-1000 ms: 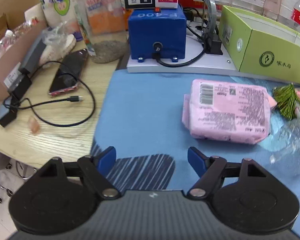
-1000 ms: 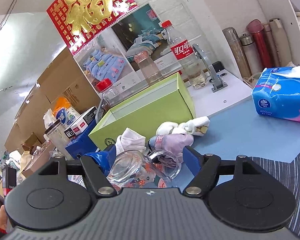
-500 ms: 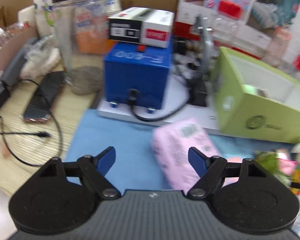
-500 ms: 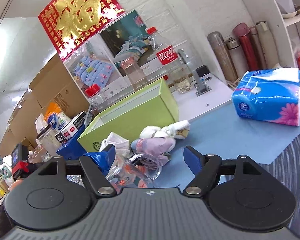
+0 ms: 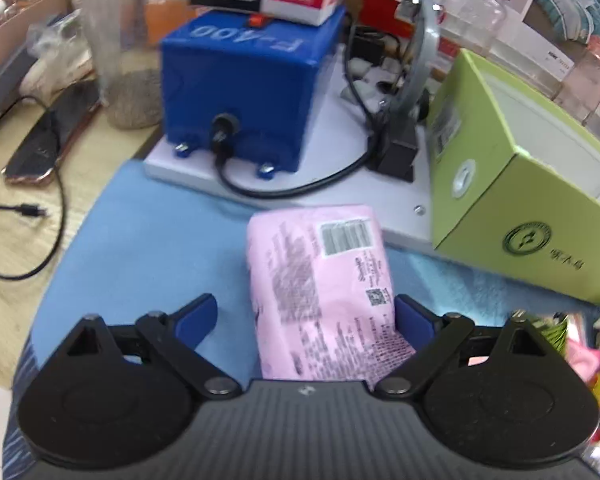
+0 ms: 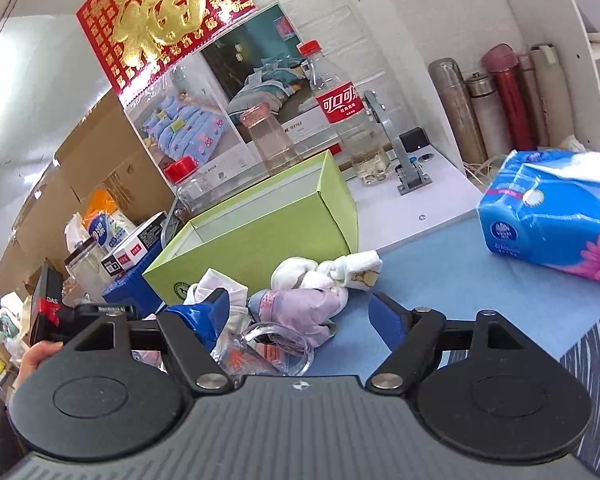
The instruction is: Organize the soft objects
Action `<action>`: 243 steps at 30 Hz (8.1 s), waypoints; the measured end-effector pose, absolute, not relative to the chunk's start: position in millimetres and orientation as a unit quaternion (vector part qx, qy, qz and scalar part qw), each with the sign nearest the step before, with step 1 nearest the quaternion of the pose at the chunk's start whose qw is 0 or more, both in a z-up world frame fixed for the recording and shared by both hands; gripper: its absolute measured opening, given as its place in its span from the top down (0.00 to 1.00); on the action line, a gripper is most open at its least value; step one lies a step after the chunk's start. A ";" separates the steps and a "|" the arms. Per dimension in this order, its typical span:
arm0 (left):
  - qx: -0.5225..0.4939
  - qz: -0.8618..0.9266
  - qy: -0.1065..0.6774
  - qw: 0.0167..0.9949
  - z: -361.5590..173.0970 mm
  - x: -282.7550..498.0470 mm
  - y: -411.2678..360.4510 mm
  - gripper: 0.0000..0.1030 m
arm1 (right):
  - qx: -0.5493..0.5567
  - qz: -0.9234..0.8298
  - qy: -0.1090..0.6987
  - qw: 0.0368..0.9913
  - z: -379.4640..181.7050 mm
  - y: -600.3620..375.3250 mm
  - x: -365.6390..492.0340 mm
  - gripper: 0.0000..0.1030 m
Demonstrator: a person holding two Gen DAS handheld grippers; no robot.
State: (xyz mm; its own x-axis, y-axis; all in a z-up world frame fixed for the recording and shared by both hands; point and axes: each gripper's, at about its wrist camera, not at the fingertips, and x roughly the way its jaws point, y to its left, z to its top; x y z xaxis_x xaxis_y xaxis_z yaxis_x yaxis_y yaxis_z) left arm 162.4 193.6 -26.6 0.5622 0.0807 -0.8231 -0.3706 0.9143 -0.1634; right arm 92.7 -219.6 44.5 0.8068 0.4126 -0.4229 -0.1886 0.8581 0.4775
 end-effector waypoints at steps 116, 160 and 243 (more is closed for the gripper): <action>-0.001 -0.044 0.318 0.947 103.4 235.4 71.1 0.13 | 0.011 0.250 0.301 0.920 99.1 -136.3 287.6 0.52; -0.092 0.033 0.480 0.872 -24.6 168.0 153.1 0.02 | 0.166 0.072 0.273 0.945 33.2 -222.9 79.8 0.47; -0.156 -0.058 0.381 0.909 63.4 155.6 183.2 0.57 | 0.049 0.167 0.311 0.934 62.1 -198.1 168.3 0.65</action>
State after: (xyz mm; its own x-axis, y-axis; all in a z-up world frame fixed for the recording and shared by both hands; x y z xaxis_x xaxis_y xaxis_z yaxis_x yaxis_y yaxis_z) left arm 155.6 183.2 63.4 0.7028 -0.2246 -0.6750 -0.0133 0.9445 -0.3281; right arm 168.3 -198.1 62.1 0.7511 0.3429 -0.5641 -0.2825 0.9393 0.1947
